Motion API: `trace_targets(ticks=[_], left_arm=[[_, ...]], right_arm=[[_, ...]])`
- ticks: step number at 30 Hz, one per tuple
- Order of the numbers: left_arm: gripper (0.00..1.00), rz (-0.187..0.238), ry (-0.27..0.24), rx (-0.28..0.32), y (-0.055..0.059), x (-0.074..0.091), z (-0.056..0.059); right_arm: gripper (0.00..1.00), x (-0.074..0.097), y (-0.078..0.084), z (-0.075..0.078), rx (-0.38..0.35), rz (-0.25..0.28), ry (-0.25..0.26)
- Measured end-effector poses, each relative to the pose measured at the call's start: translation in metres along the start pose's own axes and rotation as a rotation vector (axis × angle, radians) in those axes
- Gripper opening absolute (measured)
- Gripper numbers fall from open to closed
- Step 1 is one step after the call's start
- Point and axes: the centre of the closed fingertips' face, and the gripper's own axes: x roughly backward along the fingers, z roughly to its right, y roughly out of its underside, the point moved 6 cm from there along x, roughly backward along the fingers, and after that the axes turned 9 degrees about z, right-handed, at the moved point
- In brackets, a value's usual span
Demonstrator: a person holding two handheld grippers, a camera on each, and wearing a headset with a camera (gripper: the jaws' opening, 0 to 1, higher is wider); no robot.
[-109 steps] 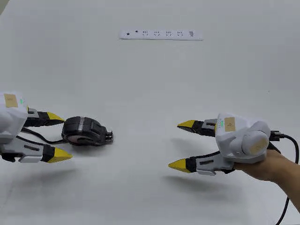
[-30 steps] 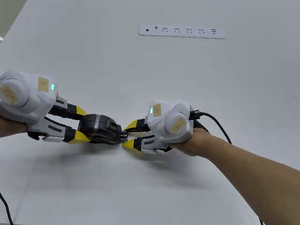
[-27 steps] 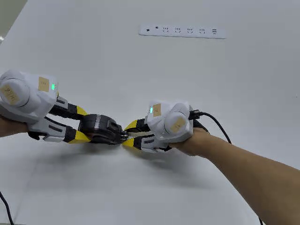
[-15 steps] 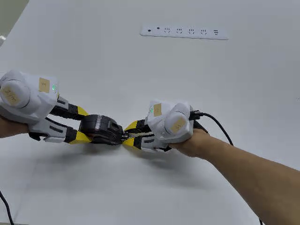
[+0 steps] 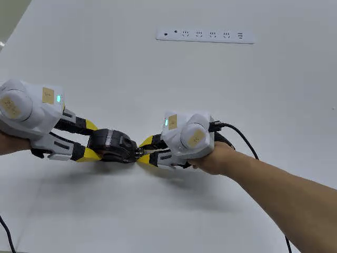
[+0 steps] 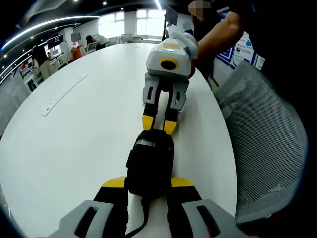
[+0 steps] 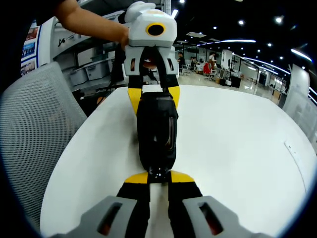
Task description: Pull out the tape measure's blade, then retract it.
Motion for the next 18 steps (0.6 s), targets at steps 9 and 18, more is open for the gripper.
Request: trace_targets(ticks=[9, 18], left_arm=[[0.27, 0.004, 0.0, 0.006, -0.0001, 0.0004, 0.0002], [0.27, 0.006, -0.003, 0.006, 0.0001, 0.0011, 0.0008]], right_arm=[[0.1, 0.0008, -0.0018, 0.0006, 0.013, -0.01, -0.002], [0.11, 0.0059, -0.0019, -0.0005, 0.019, -0.017, -0.004]])
